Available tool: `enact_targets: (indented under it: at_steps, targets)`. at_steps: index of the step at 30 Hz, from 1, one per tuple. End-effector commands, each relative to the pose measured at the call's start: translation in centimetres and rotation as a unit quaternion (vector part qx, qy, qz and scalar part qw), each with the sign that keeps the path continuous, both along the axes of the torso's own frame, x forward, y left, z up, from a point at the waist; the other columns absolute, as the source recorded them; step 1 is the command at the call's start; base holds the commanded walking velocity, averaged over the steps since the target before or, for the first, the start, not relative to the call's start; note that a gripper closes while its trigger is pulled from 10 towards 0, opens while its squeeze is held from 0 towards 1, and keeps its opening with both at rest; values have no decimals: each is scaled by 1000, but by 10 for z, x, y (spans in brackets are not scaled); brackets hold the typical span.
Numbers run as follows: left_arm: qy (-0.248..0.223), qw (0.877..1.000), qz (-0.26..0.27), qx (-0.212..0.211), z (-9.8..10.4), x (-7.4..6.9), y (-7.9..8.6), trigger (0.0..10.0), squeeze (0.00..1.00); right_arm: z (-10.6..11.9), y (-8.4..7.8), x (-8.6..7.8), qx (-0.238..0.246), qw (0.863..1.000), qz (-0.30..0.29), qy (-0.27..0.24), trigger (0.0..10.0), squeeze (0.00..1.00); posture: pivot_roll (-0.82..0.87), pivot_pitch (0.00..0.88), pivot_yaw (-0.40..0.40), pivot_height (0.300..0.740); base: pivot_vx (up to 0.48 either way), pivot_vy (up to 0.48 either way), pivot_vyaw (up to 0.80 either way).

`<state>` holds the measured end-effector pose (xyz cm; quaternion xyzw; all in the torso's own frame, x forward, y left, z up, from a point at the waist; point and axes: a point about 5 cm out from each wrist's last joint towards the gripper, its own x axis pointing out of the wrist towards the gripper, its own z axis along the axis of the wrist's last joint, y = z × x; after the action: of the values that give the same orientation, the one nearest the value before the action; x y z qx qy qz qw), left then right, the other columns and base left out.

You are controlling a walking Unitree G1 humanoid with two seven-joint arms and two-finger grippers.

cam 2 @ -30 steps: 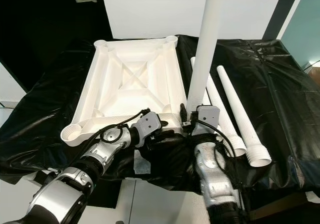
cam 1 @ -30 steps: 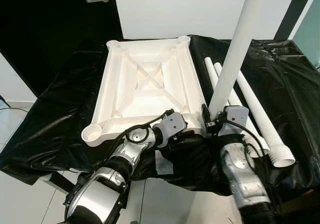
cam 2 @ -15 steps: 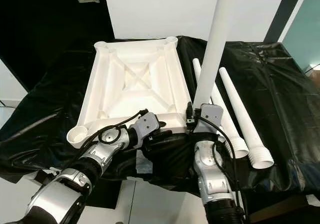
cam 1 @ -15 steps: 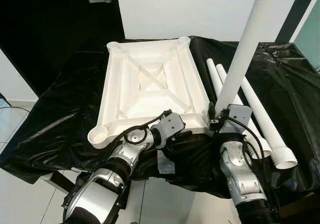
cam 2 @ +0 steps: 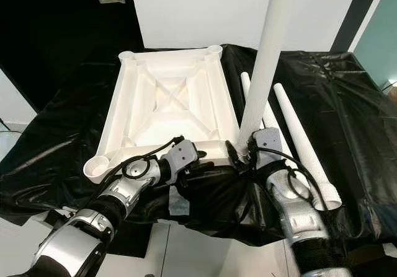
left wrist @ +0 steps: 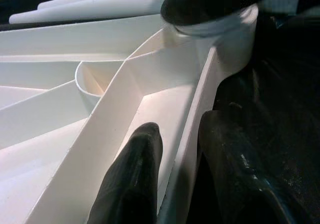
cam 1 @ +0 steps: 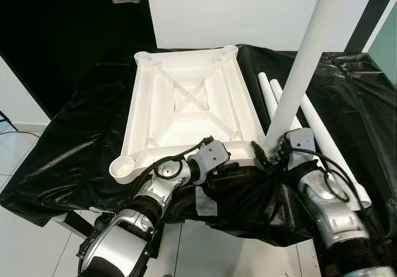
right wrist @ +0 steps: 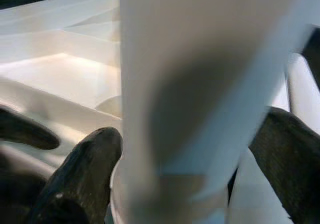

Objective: Building children table

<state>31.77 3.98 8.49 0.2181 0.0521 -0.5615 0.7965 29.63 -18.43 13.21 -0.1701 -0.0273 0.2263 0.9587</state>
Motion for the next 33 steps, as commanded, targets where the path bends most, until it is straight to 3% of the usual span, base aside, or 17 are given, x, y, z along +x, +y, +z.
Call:
enact_targets:
  at_steps: [1, 10, 11, 12, 13, 15, 16, 18, 19, 20, 21, 23, 24, 29, 30, 31, 33]
  targets:
    - [88, 995, -14, 54, -38, -19, 12, 10000, 0, 9, -3, 3, -10, 1000, 24, -13, 10000, 0, -55, 0, 25, 740, 0, 0, 0]
    - [97, 993, -24, 66, -40, -21, 11, 10000, 0, 19, -8, 11, -37, 998, 53, -12, 10000, 0, -52, 0, 24, 740, 0, 0, 0]
    - [101, 992, -27, 72, -41, -21, 11, 10000, 0, 21, -9, 13, -40, 997, 60, -8, 6627, 0, -50, 0, 25, 740, 0, 0, 0]
    - [106, 991, -29, 79, -42, -22, 11, 10000, 0, 20, -10, 14, -39, 997, 65, -2, 1961, 0, -48, 0, 24, 740, 0, 0, 0]
    - [108, 990, -33, 84, -43, -23, 10, 10000, 0, 20, -10, 14, -39, 997, 71, 2, 1176, 0, -48, 0, 24, 740, 0, 0, 0]
    - [108, 990, -33, 84, -43, -23, 10, 10000, 0, 20, -10, 14, -39, 997, 71, 2, 1176, 0, -48, 0, 24, 740, 0, 0, 0]
    - [112, 989, -39, 91, -43, -24, 9, 10000, 0, 19, -10, 14, -37, 996, 76, 7, 0, 0, -46, 0, 26, 740, 0, 0, 0]
    - [116, 987, -49, 101, -44, -26, 7, 10000, 0, 16, -8, 13, -32, 996, 80, 14, 0, 0, -45, 0, 27, 740, 0, 0, 0]
    - [122, 985, -57, 107, -45, -27, 5, 6431, 0, 13, -6, 13, -29, 996, 86, 19, 0, 0, -45, 0, 30, 740, 0, 0, 0]
    - [122, 985, -57, 107, -45, -27, 5, 6431, 0, 13, -6, 13, -29, 996, 86, 19, 0, 0, -45, 0, 30, 740, 0, 0, 0]
    - [134, 984, -64, 100, -44, -28, 2, 4471, 0, 10, -4, 11, -25, 995, 91, 25, 0, 0, -47, 0, 33, 740, 0, 0, 0]
    - [134, 984, -64, 100, -44, -28, 2, 4471, 0, 10, -4, 11, -25, 995, 91, 25, 0, 0, -47, 0, 33, 740, 0, 0, 0]
    - [145, 983, -70, 87, -42, -29, -2, 0, 0, 6, -2, 10, -19, 995, 93, 31, 0, 0, -51, 0, 36, 740, 0, 0, 0]
    - [143, 982, -93, 81, -39, -31, -7, 0, 0, -10, 9, 1, 0, 994, 96, 52, 0, 0, -60, 0, 43, 740, 0, 0, 0]
    - [136, 983, -94, 84, -39, -31, -7, 5843, 0, -15, 11, -1, 10, 994, 91, 60, 0, 0, -62, 0, 43, 740, 0, 0, 0]
    - [131, 983, -94, 85, -39, -31, -8, 10000, 0, -20, 13, -3, 27, 994, 78, 68, 0, 0, -63, 0, 43, 740, 0, 0, 0]
    - [124, 984, -93, 89, -38, -30, -8, 10000, 0, -28, 14, -6, 59, 994, 40, 77, 0, 0, -61, 0, 40, 740, 0, 0, 0]
